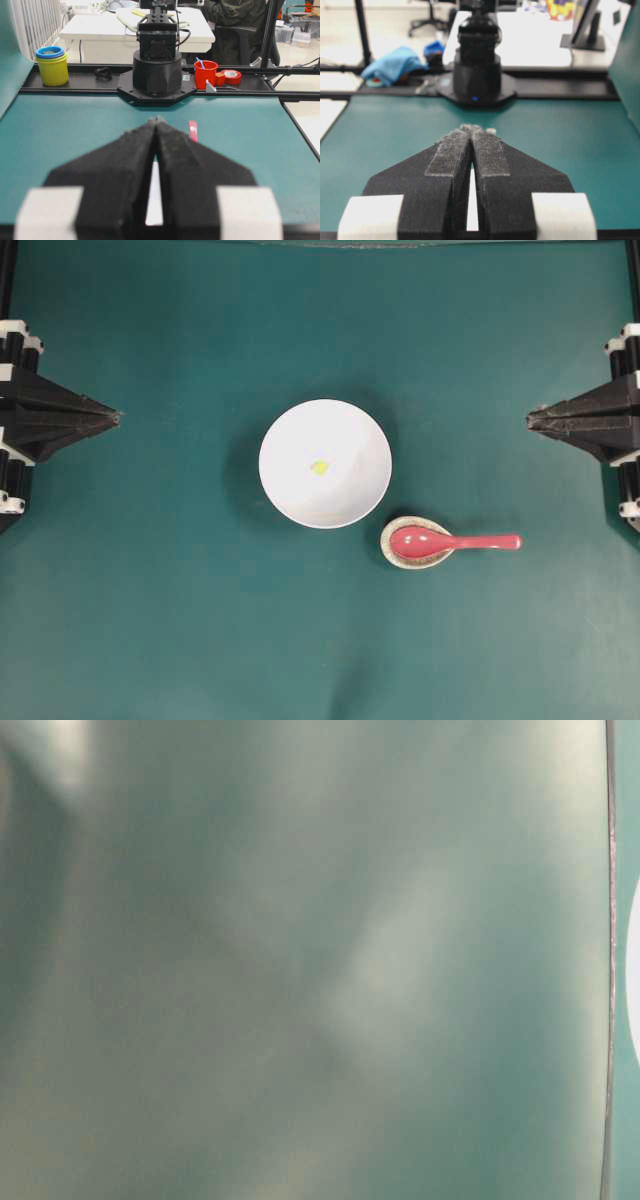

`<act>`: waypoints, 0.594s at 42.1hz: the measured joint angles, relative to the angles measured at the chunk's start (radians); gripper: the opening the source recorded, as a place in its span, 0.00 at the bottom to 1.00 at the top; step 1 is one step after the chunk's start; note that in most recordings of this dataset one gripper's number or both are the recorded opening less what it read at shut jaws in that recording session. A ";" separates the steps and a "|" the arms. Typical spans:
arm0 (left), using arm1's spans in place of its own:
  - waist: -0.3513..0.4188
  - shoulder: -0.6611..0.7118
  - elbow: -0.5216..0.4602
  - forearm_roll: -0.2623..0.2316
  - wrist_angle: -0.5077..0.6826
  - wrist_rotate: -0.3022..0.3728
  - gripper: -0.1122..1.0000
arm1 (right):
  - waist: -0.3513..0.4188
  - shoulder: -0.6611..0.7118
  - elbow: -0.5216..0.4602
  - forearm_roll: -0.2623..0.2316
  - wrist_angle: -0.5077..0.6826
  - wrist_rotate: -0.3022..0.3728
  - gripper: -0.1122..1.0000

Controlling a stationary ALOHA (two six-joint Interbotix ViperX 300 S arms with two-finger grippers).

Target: Scoop the yellow hexagonal prism block from the bowl with a spoon using the right arm.

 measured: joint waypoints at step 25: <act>0.000 0.003 0.000 0.006 0.026 -0.003 0.10 | -0.003 0.006 0.000 0.000 0.026 -0.005 0.25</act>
